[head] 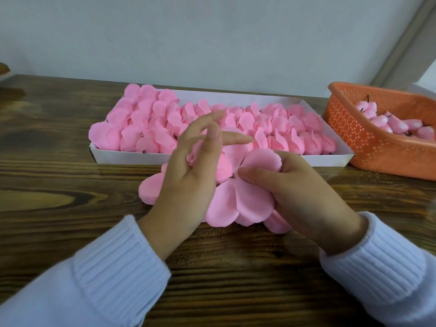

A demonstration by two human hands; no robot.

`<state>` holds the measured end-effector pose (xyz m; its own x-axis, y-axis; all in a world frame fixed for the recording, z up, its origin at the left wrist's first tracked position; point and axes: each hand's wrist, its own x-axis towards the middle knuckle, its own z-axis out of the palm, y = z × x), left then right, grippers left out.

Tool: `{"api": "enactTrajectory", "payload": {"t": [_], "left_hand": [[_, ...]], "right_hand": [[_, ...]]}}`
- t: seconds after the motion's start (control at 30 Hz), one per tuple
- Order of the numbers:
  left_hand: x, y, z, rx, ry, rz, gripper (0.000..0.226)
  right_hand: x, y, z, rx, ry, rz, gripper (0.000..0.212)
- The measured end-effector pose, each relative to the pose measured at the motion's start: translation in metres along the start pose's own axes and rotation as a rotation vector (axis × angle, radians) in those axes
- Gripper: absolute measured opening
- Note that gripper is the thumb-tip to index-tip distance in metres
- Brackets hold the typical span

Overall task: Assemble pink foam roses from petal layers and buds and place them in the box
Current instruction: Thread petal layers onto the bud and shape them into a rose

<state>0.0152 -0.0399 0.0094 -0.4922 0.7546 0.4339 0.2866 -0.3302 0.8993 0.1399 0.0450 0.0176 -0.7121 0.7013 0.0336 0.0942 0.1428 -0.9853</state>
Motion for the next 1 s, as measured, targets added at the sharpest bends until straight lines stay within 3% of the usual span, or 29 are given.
{"api": "enactTrajectory", "payload": {"t": [0.13,0.27,0.43,0.57,0.7,0.87,1.0], "left_hand": [[-0.001,0.001,0.000,0.022,-0.007,0.012,0.056],[0.000,-0.005,-0.001,0.023,0.019,0.033,0.040],[-0.001,-0.005,-0.001,0.028,-0.069,0.011,0.037],[0.002,-0.007,-0.003,-0.019,-0.126,0.020,0.049],[0.002,-0.012,-0.003,-0.022,-0.112,-0.017,0.056],[0.000,-0.011,-0.003,-0.015,-0.092,-0.004,0.085],[-0.003,-0.010,-0.001,-0.087,-0.136,-0.055,0.096]], "right_hand": [[-0.002,-0.001,0.002,0.033,-0.016,-0.018,0.013],[-0.003,-0.002,0.003,0.009,-0.001,-0.084,0.014],[-0.004,-0.001,0.005,0.054,-0.040,-0.141,0.020],[-0.005,-0.003,0.005,0.094,-0.121,-0.165,0.012],[-0.005,-0.006,0.006,0.083,-0.166,-0.267,0.021],[-0.004,-0.005,0.008,0.000,-0.155,-0.349,0.027],[-0.003,-0.002,0.007,-0.033,-0.139,-0.368,0.028]]}}
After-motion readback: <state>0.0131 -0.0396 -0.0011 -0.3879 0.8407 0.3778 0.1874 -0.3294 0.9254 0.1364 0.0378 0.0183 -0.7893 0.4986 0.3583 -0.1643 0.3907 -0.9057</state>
